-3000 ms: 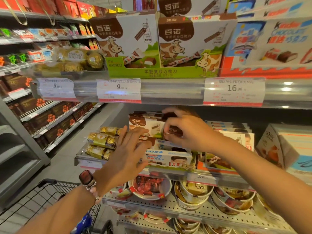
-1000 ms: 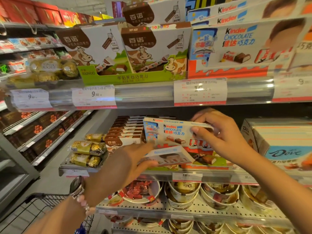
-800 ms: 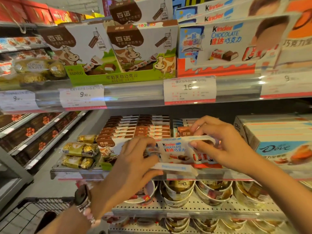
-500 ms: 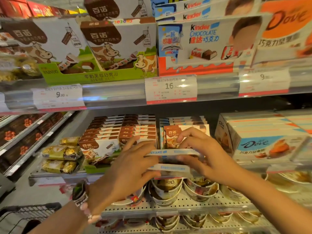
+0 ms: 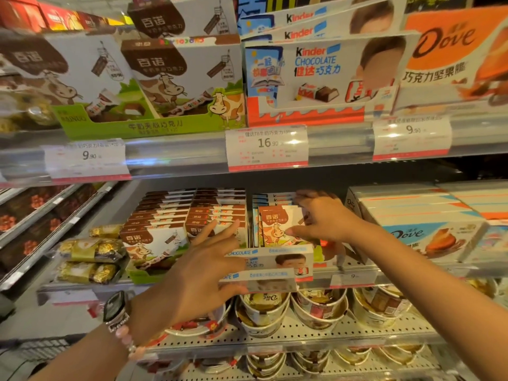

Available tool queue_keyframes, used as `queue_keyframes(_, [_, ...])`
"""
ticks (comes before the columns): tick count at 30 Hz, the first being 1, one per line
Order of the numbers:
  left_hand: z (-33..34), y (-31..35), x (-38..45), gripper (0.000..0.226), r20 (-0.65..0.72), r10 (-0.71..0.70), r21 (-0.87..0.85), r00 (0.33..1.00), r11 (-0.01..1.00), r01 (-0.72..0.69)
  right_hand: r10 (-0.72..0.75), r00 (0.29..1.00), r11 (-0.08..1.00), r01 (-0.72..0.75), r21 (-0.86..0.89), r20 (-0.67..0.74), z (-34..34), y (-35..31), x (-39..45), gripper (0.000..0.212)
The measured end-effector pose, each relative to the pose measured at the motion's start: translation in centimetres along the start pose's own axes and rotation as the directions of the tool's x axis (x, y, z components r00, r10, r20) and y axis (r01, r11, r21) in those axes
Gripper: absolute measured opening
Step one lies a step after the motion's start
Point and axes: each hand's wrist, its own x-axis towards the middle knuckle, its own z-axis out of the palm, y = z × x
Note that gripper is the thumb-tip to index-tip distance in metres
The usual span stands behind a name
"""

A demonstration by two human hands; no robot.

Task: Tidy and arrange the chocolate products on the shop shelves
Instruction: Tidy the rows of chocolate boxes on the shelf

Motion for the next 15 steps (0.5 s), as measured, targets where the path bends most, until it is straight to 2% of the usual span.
queue_keyframes(2, [-0.3,0.1,-0.4,0.028,-0.019,-0.009,0.011,1.0,1.0,0.009,-0.009,0.999,1.0,0.01,0.022,-0.052,0.2,-0.1,-0.1,0.059])
queue_keyframes(5, [-0.5,-0.1,-1.0,0.022,-0.041,-0.017,0.066,0.999,0.998,0.019,0.001,0.997,1.0,0.0,0.015,-0.076,0.3,-0.4,-0.3,0.068])
queue_keyframes(9, [-0.5,-0.6,-1.6,0.024,-0.041,-0.087,0.013,0.995,0.996,0.088,-0.047,0.99,0.999,0.048,0.003,-0.136,-0.1,-0.8,-0.9,0.064])
queue_keyframes(12, [-0.5,-1.1,-1.6,0.025,-0.04,-0.078,0.016,0.996,0.997,0.079,-0.061,0.993,0.972,0.082,0.221,-0.099,-0.5,-1.0,-1.5,0.042])
queue_keyframes(15, [0.2,-1.5,-1.5,0.031,-0.003,-0.097,-0.018,0.995,0.995,0.097,-0.078,0.996,0.943,0.084,0.323,-0.03,-0.4,-1.3,-2.1,0.045])
